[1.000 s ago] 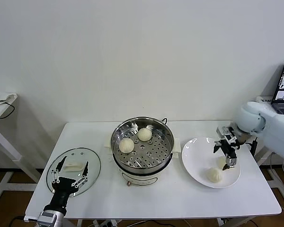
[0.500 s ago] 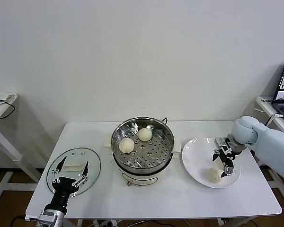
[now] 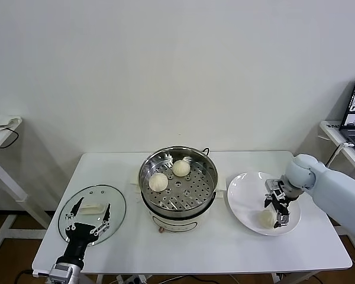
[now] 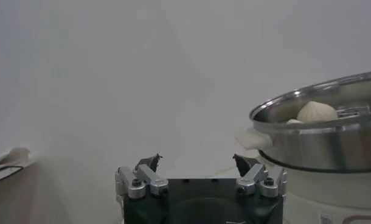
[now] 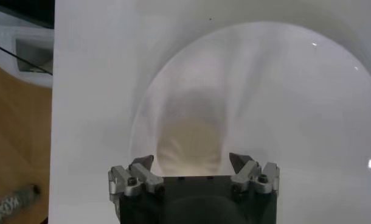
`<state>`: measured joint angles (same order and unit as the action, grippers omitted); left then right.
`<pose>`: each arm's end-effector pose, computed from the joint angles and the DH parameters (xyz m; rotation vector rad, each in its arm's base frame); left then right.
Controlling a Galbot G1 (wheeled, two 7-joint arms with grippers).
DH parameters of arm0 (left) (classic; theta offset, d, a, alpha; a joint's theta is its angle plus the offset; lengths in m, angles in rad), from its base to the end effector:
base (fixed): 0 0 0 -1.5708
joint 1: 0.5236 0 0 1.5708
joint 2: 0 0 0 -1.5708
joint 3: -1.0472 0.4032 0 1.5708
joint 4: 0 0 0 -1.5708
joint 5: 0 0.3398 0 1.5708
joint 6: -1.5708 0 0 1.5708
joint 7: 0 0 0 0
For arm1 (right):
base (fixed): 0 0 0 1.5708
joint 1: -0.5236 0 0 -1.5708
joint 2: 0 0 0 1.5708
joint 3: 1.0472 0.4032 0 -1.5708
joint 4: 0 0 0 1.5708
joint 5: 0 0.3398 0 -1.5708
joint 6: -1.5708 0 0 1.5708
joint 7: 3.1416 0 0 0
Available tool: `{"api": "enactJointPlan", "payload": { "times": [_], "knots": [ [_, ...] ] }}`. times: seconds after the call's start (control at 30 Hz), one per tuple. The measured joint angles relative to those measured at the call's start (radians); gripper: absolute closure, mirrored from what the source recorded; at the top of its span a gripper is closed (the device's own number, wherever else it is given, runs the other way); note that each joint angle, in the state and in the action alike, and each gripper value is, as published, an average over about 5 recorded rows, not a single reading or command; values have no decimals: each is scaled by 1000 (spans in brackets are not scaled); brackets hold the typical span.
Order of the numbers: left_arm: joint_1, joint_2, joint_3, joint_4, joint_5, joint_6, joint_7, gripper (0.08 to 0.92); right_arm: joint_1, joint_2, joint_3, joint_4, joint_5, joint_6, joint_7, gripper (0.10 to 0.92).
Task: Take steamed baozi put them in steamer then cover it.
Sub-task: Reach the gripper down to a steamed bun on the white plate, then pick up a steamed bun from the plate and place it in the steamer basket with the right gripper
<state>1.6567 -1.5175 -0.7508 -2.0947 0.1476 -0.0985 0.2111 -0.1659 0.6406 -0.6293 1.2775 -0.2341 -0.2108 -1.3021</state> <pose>0.1037 0.0786 -0.3522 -0.1048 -3.0726 -0.4959 0.4991 -0.2243 -0.2404 1.3010 -1.1982 1.2380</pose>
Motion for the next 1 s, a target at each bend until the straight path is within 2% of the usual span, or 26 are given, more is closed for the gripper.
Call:
{"api": "enactJointPlan", "payload": {
  "times": [0.13, 0.3, 0.4, 0.73, 1.0],
  "knots": [
    [-1, 0, 0, 0, 0, 0, 0, 177, -6, 6, 7, -6, -9, 0, -3, 203],
    [-1, -1, 0, 0, 0, 0, 0, 177, -17, 12, 17, -12, -19, 1, -7, 326],
    [-1, -1, 1, 1, 0, 0, 0, 177, -21, 13, 23, -13, -22, 2, -8, 356],
    [-1, -3, 7, -1, 3, 0, -2, 177, -12, -1, 28, 0, -5, -2, -17, 364],
    [4, -3, 12, -12, 4, 0, -3, 177, 101, -37, -40, 41, 74, -10, -34, 361]
  ]
}}
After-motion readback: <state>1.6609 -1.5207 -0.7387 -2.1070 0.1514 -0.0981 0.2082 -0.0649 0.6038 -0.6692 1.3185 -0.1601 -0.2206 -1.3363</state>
